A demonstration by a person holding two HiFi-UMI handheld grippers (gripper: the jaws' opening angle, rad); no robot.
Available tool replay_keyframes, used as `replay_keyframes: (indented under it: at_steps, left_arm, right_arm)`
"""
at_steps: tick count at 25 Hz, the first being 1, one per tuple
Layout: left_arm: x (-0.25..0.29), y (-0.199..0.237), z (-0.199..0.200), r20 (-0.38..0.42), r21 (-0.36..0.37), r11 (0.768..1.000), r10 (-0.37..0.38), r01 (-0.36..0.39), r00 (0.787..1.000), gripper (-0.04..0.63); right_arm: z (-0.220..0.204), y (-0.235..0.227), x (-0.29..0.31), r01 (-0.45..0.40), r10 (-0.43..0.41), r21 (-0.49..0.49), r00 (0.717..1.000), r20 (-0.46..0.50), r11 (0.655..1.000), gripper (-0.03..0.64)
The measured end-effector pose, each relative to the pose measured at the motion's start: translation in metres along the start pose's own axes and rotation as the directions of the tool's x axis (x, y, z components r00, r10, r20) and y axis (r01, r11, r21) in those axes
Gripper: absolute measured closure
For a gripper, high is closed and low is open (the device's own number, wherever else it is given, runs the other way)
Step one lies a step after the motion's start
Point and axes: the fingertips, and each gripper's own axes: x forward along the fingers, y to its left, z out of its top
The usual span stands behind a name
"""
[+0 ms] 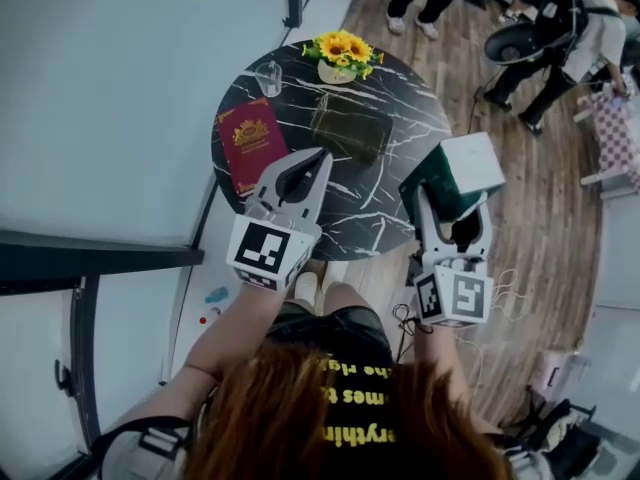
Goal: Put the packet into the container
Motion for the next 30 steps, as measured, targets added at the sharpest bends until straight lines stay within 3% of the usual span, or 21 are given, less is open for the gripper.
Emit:
replay_keyframes:
  at_steps: [10, 24, 30]
  left_arm:
    - [0.067, 0.026, -0.006, 0.004, 0.007, 0.995, 0.102, -0.102, 0.995, 0.594]
    - [0.110, 0.071, -0.013, -0.010, 0.011, 0.991, 0.133, -0.133, 0.991, 0.594]
    - [0.111, 0.094, -0.015, 0.002, 0.005, 0.990, 0.139, -0.139, 0.990, 0.595]
  right_arm:
    - [0.000, -0.022, 0.080, -0.152, 0.152, -0.007, 0.988, -0.027, 0.988, 0.259]
    - [-0.028, -0.037, 0.142, -0.151, 0.149, -0.005, 0.981, -0.126, 0.989, 0.259]
    - [-0.053, -0.024, 0.172, -0.193, 0.178, -0.040, 0.952, -0.247, 0.980, 0.259]
